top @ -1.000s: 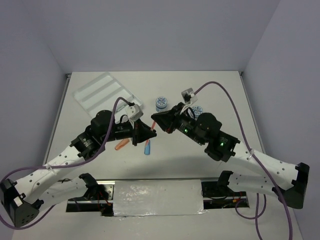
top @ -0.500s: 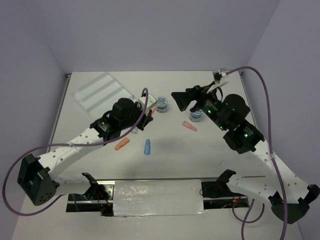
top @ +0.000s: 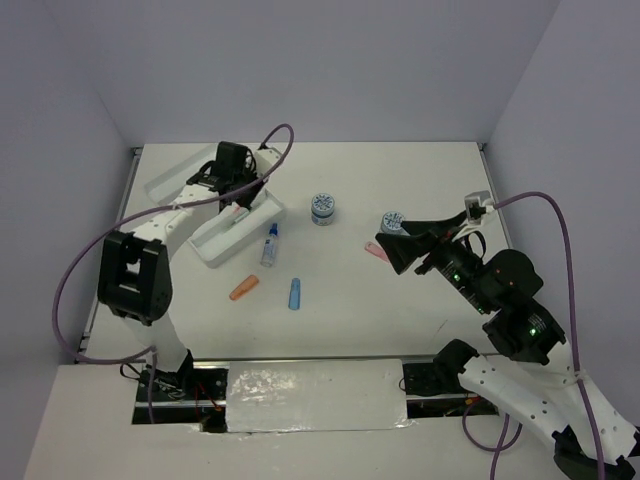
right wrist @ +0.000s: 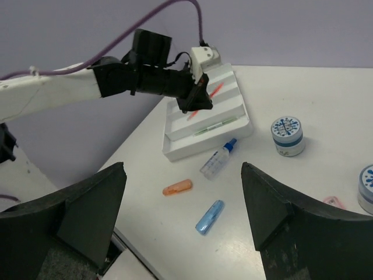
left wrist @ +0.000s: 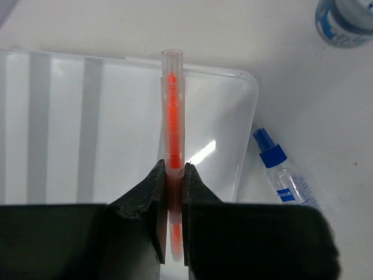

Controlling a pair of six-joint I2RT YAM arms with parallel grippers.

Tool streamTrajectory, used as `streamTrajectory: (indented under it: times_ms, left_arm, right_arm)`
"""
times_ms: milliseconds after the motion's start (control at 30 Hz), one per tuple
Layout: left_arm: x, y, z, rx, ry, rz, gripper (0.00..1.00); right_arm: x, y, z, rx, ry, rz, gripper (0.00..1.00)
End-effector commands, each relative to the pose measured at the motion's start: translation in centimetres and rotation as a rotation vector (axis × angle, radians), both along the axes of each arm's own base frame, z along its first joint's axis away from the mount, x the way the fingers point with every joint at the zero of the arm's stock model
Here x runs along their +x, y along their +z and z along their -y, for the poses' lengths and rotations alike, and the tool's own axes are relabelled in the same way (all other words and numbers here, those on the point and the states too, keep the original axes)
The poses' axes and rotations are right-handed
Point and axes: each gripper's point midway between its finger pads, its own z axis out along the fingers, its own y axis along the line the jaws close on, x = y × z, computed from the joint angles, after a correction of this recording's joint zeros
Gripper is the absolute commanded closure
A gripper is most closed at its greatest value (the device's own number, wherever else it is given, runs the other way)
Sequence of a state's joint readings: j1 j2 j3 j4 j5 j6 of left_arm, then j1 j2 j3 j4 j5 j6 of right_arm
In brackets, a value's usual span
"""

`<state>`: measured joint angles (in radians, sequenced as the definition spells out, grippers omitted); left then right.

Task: Sort the stationery into containers
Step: Place the pen in the storage box, then pick up the stationery from the center of the board.

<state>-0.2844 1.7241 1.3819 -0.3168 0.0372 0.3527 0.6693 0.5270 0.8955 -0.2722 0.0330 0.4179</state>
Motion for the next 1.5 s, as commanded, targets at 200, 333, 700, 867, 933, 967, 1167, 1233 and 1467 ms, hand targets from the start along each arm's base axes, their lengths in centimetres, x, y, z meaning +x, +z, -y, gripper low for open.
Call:
streamTrajectory:
  times_ms: [200, 333, 700, 867, 933, 967, 1167, 1233, 1467]
  left_arm:
    - [-0.4, -6.7, -1.6, 0.048, 0.039, -0.149, 0.77]
    - [-1.2, -7.8, -2.6, 0.029, 0.067, -0.153, 0.64]
    - [0.0, -2.6, -2.9, -0.077, 0.122, -0.052, 0.01]
    - [-0.3, 6.3, -2.5, -0.253, 0.24, 0.081, 0.01]
    - [-1.6, 10.1, -2.4, -0.38, 0.321, 0.116, 0.01]
    - [-2.1, 10.8, -2.5, -0.447, 0.389, 0.108, 0.01]
    - [-9.6, 11.3, 4.9, -0.738, 0.201, -0.149, 0.01]
    - [-10.5, 8.8, 4.7, -0.638, 0.299, -0.146, 0.01]
    - [-12.6, -0.7, 6.3, -0.445, 0.43, -0.302, 0.05]
  right_arm:
    - [-1.2, -1.3, 0.6, -0.045, 0.019, -0.002, 0.13]
    - [-1.0, -1.5, 0.4, -0.051, 0.024, -0.005, 0.13]
    - [-0.9, -1.2, 0.2, -0.042, 0.024, -0.01, 0.13]
    - [-0.6, -1.5, 0.1, -0.052, 0.023, -0.018, 0.13]
    - [-0.4, -2.1, 0.0, -0.053, 0.016, -0.034, 0.13]
    - [-0.3, -2.2, 0.0, -0.05, 0.013, -0.033, 0.13]
    - [-0.1, -4.0, -0.4, -0.057, 0.022, -0.077, 0.13]
    - [0.0, -4.2, -0.4, -0.06, 0.019, -0.085, 0.13]
    - [-0.3, -4.9, -0.1, -0.057, 0.015, -0.108, 0.13]
